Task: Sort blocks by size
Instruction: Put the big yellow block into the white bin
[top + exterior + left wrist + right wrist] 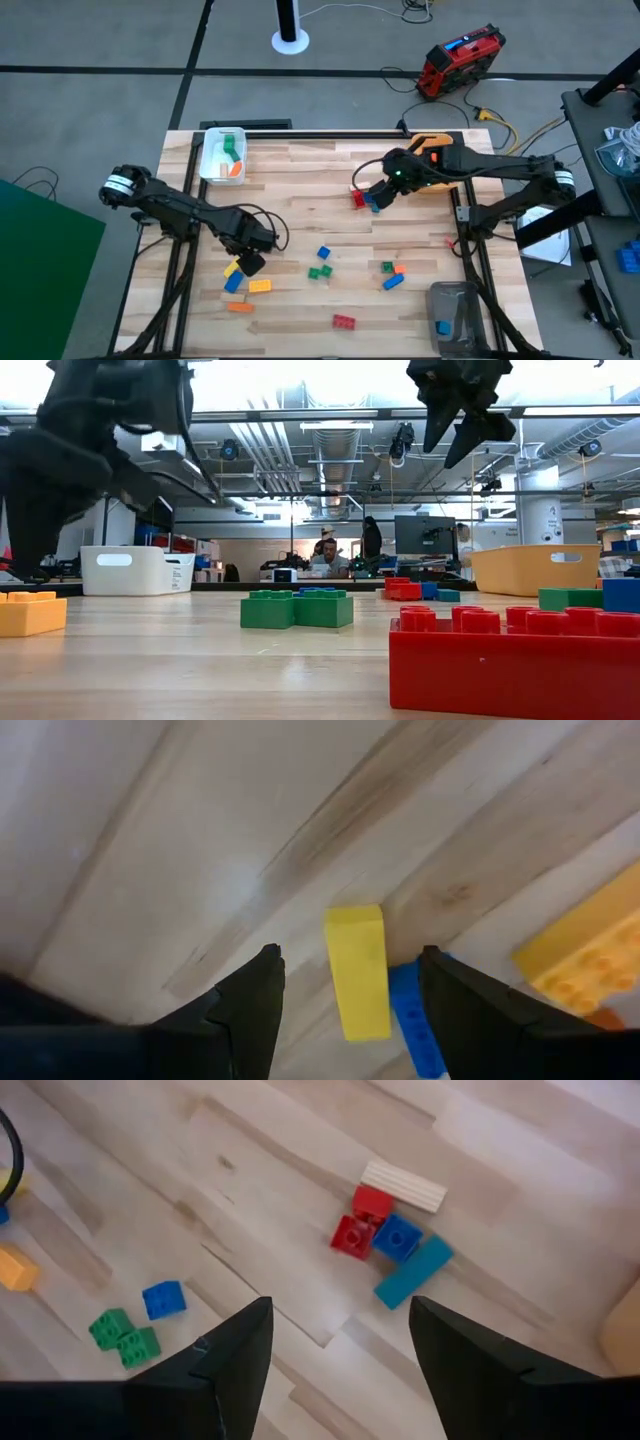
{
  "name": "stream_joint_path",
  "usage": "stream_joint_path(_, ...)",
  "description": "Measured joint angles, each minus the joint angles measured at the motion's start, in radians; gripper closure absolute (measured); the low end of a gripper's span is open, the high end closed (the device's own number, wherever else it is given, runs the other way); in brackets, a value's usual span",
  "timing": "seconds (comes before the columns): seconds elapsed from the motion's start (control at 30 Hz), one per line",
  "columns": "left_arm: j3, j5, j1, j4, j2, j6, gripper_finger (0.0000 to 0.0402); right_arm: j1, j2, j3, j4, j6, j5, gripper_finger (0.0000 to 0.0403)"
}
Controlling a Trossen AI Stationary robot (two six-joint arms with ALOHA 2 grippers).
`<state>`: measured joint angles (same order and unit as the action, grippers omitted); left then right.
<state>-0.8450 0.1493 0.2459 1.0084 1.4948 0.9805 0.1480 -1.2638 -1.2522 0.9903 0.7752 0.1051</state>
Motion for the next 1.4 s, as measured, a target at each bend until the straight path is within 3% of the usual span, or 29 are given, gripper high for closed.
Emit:
stream_joint_path(0.23,0.09,-0.001,0.0,-0.11,0.0,0.024,0.0196,-0.02,-0.044,-0.019,-0.001,0.027,-0.008,0.0165)
stream_joint_path(0.8,0.141,-0.026,0.094,-0.227,-0.001,0.132,0.02,-0.02,-0.049,-0.033,0.0,0.044,-0.001,0.0167)
stream_joint_path(0.93,0.146,-0.035,0.102,-0.233,-0.001,0.137,0.0223,-0.02,-0.049,-0.033,-0.001,0.044,0.0,0.0166)
stream_joint_path(1.27,0.148,-0.05,0.107,-0.234,-0.002,0.146,0.0324,-0.02,-0.048,-0.033,-0.001,0.047,0.0,0.0172)
stream_joint_path(1.4,0.137,-0.064,0.107,-0.231,-0.001,0.13,0.0331,-0.02,-0.048,-0.033,-0.001,0.047,0.0,0.0177)
